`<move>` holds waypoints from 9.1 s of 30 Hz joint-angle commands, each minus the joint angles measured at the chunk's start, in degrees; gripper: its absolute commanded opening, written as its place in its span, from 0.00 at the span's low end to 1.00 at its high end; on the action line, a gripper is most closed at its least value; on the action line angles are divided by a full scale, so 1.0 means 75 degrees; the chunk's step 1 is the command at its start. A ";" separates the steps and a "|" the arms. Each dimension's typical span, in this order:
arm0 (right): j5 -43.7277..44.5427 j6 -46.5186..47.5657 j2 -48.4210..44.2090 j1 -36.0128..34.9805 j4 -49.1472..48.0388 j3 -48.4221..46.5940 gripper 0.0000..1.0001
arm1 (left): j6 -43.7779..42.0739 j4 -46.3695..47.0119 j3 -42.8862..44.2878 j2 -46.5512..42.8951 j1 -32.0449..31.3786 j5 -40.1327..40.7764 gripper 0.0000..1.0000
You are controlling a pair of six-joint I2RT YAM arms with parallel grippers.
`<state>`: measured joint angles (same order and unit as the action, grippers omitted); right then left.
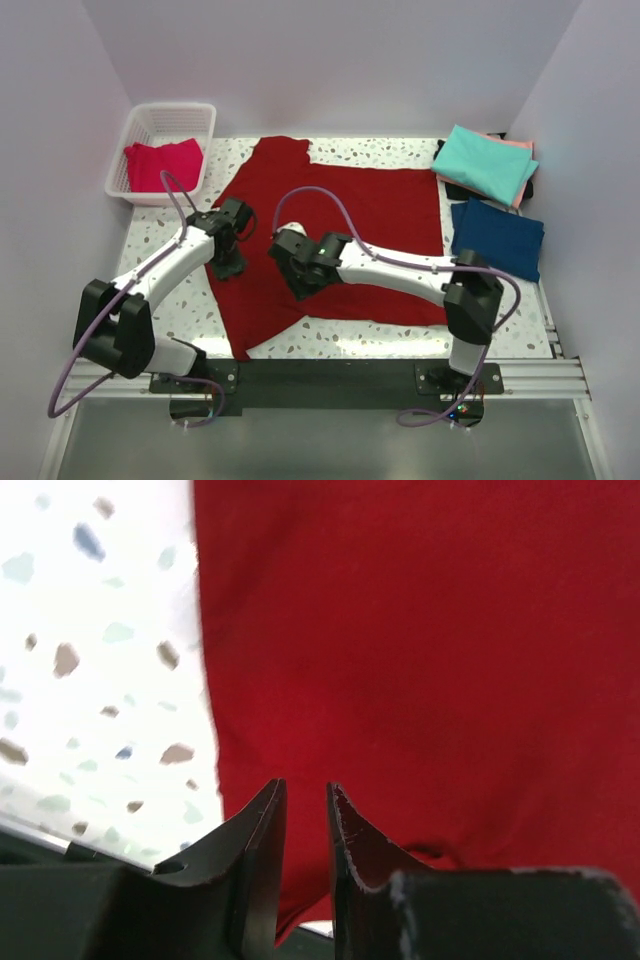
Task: Fold and stack the t-shirts
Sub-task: Flatten the tshirt out
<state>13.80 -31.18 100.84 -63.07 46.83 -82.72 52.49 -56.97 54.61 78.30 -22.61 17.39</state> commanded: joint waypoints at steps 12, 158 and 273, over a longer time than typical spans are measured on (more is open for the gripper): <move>-0.0352 0.0969 0.1848 -0.1118 -0.0571 -0.1416 0.39 | -0.1467 0.1772 -0.0204 0.1290 0.1327 -0.1451 0.24; -0.1430 0.0724 0.0794 0.5022 -0.0643 0.2017 0.52 | 0.1333 -0.1427 -0.1258 0.0728 -0.1767 -0.1064 0.13; 0.0621 0.0688 0.3700 0.6686 -0.1861 -0.3467 0.57 | -0.5873 0.6964 1.1211 1.0642 0.1562 -0.2330 0.45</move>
<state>18.46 -24.88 130.17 -13.10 32.82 -108.31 12.03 1.04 137.49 160.38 -9.96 -1.04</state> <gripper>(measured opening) 0.567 0.479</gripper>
